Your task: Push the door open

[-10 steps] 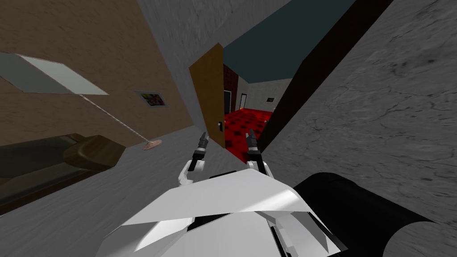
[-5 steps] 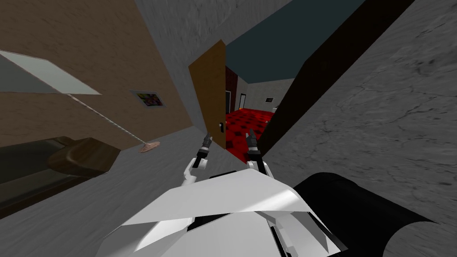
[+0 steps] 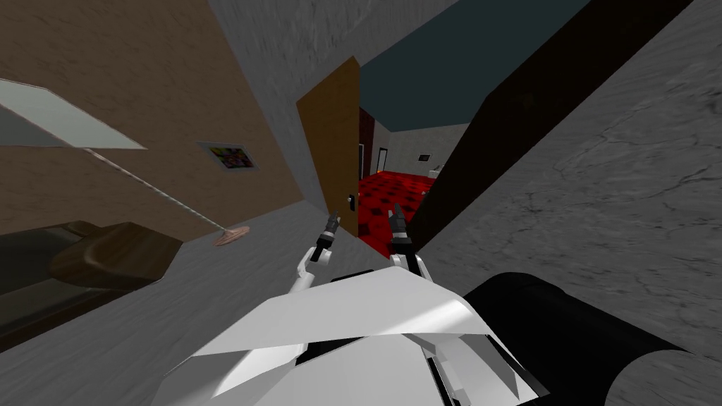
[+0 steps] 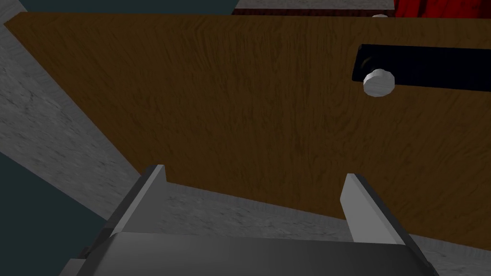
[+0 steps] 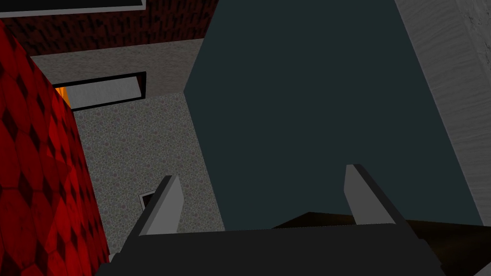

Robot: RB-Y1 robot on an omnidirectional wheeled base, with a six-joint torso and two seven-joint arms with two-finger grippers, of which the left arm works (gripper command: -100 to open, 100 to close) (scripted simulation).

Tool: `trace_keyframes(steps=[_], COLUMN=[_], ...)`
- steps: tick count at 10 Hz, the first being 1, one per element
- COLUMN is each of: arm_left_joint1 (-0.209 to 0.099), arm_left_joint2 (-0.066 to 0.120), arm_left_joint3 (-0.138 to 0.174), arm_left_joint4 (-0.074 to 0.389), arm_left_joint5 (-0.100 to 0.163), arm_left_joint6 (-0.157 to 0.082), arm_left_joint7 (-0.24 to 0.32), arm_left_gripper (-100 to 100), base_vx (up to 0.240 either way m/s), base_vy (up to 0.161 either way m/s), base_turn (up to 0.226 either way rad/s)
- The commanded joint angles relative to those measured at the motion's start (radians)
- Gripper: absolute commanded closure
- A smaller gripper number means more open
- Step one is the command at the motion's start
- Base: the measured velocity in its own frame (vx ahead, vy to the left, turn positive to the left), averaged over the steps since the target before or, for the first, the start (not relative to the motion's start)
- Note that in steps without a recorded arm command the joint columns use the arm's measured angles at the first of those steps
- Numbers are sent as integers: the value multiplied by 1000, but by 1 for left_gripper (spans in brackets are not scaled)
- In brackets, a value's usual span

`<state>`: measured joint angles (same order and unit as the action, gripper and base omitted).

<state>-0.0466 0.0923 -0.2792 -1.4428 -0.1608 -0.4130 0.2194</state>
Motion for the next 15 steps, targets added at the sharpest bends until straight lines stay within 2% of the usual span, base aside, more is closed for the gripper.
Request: trace_keyframes(steps=[1, 10, 11, 15], arm_left_joint1=[-24, -146, -171, -218], arm_left_joint2=[-2, -17, -22, -31], arm_left_joint3=[-13, -89, -104, -133], arm_left_joint4=[44, 248, 290, 370], arm_left_joint5=[-2, -16, -19, -24], arm_left_joint6=[-6, -20, -23, -29], arm_left_joint7=[12, 71, 83, 106], arm_left_gripper=[-100, -100, -100, -100], base_vx=[89, 90, 147, 95], base_vy=[76, 72, 89, 79], base_turn=[-35, -34, -60, -31])
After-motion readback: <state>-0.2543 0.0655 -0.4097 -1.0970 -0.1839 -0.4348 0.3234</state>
